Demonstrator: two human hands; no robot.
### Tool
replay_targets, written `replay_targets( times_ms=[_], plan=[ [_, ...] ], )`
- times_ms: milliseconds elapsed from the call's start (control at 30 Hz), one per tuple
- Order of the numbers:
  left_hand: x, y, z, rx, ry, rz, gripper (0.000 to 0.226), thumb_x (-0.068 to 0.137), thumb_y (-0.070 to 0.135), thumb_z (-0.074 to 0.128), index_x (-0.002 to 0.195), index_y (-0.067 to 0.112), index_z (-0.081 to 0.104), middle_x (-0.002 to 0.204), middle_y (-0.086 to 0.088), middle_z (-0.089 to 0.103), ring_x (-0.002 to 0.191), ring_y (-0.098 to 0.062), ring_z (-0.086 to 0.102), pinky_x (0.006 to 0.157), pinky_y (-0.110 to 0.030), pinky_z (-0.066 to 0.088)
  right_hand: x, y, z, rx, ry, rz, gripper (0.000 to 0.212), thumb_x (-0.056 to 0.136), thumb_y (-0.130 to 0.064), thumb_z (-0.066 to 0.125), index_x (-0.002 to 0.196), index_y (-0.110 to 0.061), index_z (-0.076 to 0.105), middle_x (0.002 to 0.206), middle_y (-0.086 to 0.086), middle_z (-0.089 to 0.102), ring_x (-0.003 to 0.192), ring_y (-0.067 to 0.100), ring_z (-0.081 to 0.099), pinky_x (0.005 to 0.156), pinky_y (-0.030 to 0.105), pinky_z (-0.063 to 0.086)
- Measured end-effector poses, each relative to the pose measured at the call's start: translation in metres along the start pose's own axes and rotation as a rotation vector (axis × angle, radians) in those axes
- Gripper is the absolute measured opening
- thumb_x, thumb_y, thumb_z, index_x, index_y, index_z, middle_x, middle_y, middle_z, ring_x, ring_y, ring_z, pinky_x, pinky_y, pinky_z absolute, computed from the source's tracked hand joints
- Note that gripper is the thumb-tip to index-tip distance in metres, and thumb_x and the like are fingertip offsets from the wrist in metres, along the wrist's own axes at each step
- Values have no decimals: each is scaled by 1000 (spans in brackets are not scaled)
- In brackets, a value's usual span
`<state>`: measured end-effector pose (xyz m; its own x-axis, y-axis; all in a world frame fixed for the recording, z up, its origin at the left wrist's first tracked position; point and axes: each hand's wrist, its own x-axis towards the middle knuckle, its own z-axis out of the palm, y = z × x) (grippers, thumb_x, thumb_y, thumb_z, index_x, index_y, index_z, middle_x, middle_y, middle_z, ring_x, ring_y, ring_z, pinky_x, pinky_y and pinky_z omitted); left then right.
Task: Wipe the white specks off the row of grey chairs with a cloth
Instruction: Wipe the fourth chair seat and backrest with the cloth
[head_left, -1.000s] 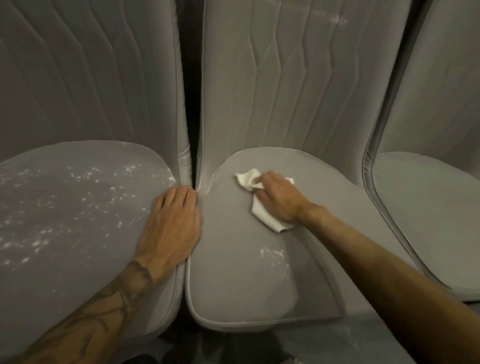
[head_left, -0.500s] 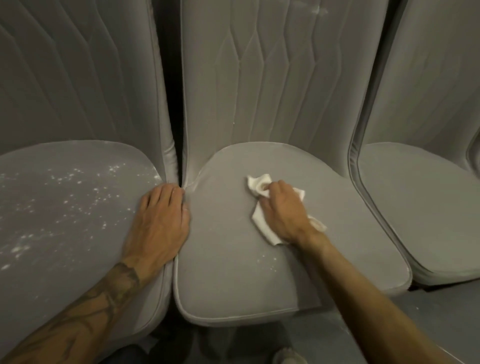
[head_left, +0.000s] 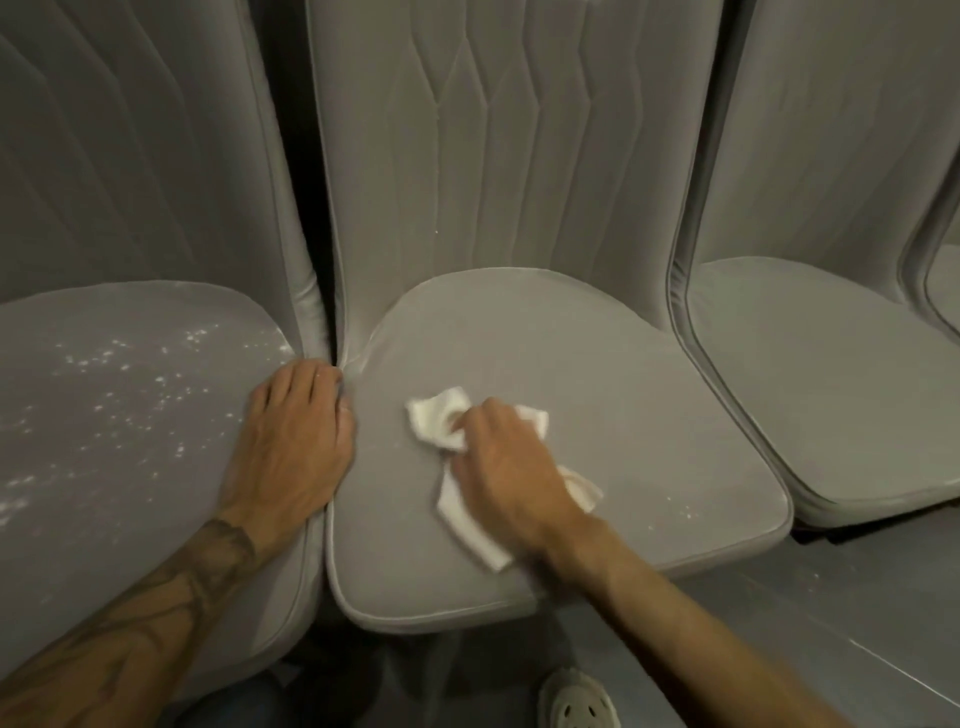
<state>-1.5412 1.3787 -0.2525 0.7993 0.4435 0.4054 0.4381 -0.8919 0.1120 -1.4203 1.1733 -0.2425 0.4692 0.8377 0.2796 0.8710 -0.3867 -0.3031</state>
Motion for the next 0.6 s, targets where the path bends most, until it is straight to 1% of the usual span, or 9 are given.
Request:
replay_targets(
  times_ms=[67,133,233,300,367,433,500,533,600],
  plan=[
    [0,-1,2,5,3,9,25,98,24,39,110,8,55,106,-16,57,100,-37,54,88,-51,43,-10,-7,-2,50,-68,-124,18,96,-27,44,101,-10,51,99,11,50,86,29,46,78,41,36],
    [0,-2,2,-2,12,13,25,98,24,39,110,9,55,105,-16,57,99,-37,53,86,-51,43,-5,15,-15,13,-94,-108,23,99,-26,45,106,-7,54,104,14,52,91,33,48,83,44,37],
    [0,-2,3,-2,23,23,21,99,23,39,108,10,53,104,-15,55,96,-36,51,85,-51,42,7,54,-31,-120,-60,141,22,102,-23,45,111,-5,52,111,14,51,102,35,48,90,43,35],
    [0,-3,4,-9,30,21,21,99,24,39,107,11,52,103,-15,55,96,-35,51,85,-51,42,5,47,-27,-218,-6,251,21,102,-23,41,113,-8,50,112,11,51,103,33,48,89,41,33],
    [-1,-4,6,-6,37,18,21,99,25,38,107,11,52,103,-14,55,95,-34,51,85,-50,42,-3,15,-12,-134,4,149,20,99,-21,45,110,-7,54,107,13,52,96,34,49,84,44,35],
    [-1,-6,7,-1,38,20,22,99,25,38,108,10,53,103,-15,55,96,-34,51,84,-49,42,-18,-11,-6,10,-41,-38,22,97,-26,45,105,-8,55,103,12,52,90,30,47,80,42,35],
    [-1,-6,8,-8,40,19,22,100,25,38,107,10,53,102,-15,55,95,-34,51,84,-49,42,-21,0,-17,33,-123,-125,26,97,-29,45,110,-9,55,107,10,52,93,28,47,84,40,36],
    [-1,-6,7,-14,45,21,22,100,25,37,107,11,52,102,-15,55,94,-33,50,84,-49,41,-18,16,-26,21,-137,-108,25,98,-28,47,113,-9,55,110,11,52,95,30,48,86,41,37],
    [-1,-6,6,-24,48,34,21,100,25,36,106,11,51,101,-13,53,93,-32,48,83,-48,40,-12,54,-42,-39,-121,26,24,100,-24,50,115,-5,55,112,15,53,100,34,50,91,45,37]
  ],
)
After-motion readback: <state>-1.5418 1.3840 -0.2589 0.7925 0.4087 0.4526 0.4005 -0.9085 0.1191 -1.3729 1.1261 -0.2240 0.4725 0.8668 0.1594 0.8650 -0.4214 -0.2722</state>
